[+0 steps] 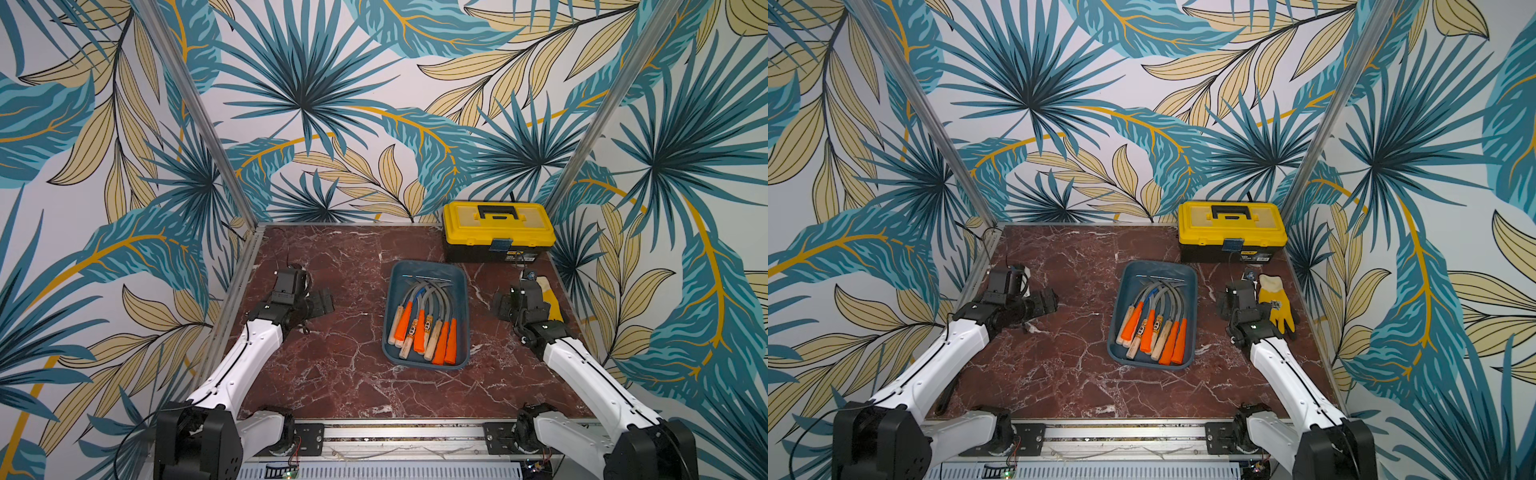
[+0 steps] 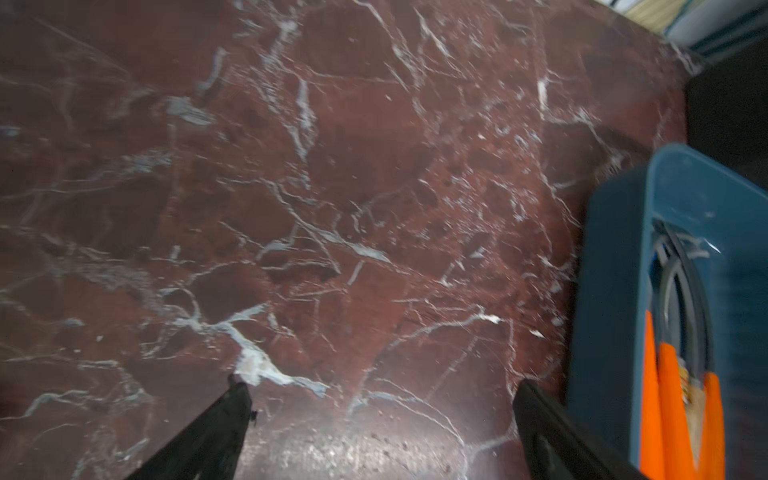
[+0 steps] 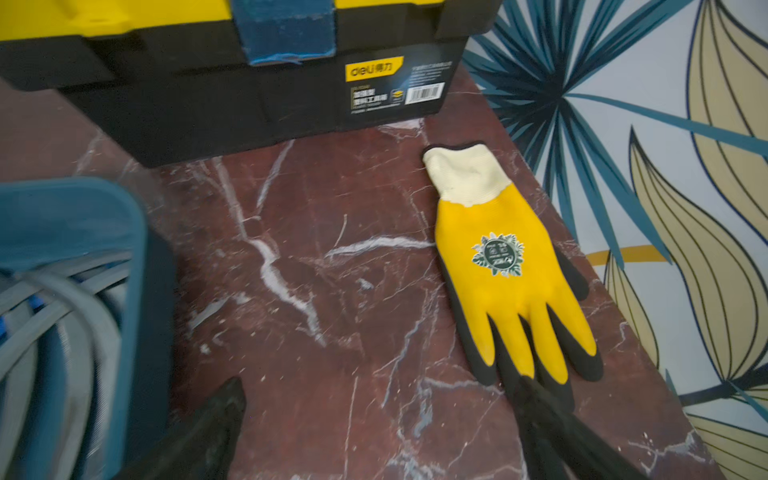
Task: Put small sickles into storage boxes
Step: Reset both arms
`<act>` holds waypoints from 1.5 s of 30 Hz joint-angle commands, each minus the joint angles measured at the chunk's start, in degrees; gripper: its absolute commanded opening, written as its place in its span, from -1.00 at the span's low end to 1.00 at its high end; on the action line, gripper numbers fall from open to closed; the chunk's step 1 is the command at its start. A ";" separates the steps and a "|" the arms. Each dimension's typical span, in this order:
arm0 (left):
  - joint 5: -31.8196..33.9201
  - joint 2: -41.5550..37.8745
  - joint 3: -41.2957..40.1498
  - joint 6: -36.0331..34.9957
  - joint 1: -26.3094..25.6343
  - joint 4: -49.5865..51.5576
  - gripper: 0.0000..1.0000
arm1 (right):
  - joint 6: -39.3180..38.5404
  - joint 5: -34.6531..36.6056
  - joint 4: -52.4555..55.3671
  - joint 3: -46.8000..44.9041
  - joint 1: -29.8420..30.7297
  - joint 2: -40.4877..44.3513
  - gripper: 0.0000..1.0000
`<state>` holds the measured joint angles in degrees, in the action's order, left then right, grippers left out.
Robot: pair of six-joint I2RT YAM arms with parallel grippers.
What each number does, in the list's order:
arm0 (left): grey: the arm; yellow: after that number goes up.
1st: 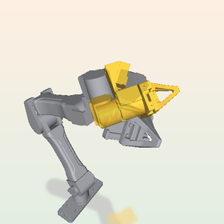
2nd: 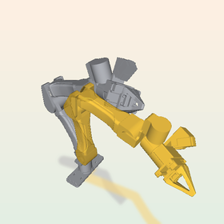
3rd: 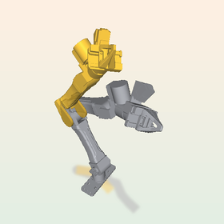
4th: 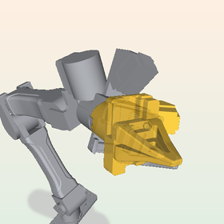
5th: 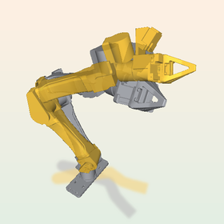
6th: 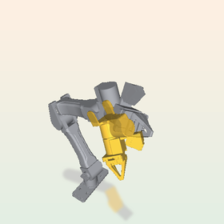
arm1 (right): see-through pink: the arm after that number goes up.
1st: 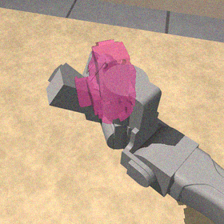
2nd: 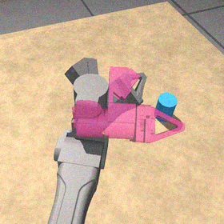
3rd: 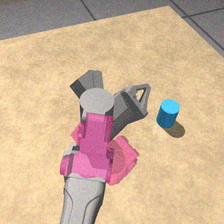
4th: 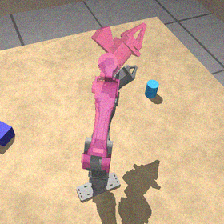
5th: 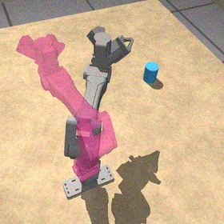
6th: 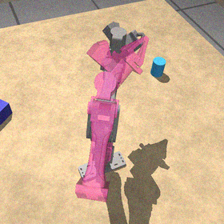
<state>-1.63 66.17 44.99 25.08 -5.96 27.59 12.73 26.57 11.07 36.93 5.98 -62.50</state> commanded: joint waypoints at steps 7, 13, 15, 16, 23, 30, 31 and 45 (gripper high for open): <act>6.87 2.80 -7.32 -5.36 10.86 -23.72 0.99 | -5.74 -0.05 -29.19 -5.13 -5.35 -12.74 0.99; 10.19 7.62 -11.42 -10.17 12.11 -38.58 0.99 | -7.48 -0.29 -38.86 -6.10 -5.45 -17.93 0.99; 10.74 9.60 -12.78 -11.52 12.07 -43.55 0.99 | -7.55 -0.61 -42.60 -6.50 -5.60 -18.85 0.99; 11.03 10.73 -13.53 -12.08 12.11 -46.41 0.99 | -7.59 -2.09 -42.91 -6.33 -5.77 -19.50 0.99; 10.12 16.32 -16.29 -15.24 11.81 -60.23 0.99 | -7.83 -3.02 -53.48 -12.35 -5.78 -19.64 0.99; 10.33 15.16 -20.03 -16.46 10.83 -66.00 0.99 | -10.11 -6.31 -63.16 -15.78 -5.78 -23.15 0.99; 11.19 15.79 -19.88 -17.26 9.89 -66.35 0.99 | -9.23 -6.18 -60.62 -15.18 -5.80 -22.43 0.99; 13.06 21.81 -23.08 -22.64 5.96 -79.28 0.99 | -9.05 -6.17 -60.20 -15.05 -5.80 -22.23 0.99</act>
<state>10.94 88.18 21.91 3.46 0.03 -48.95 4.03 20.86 -47.99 22.26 0.36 -85.23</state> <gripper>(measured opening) 0.994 0.994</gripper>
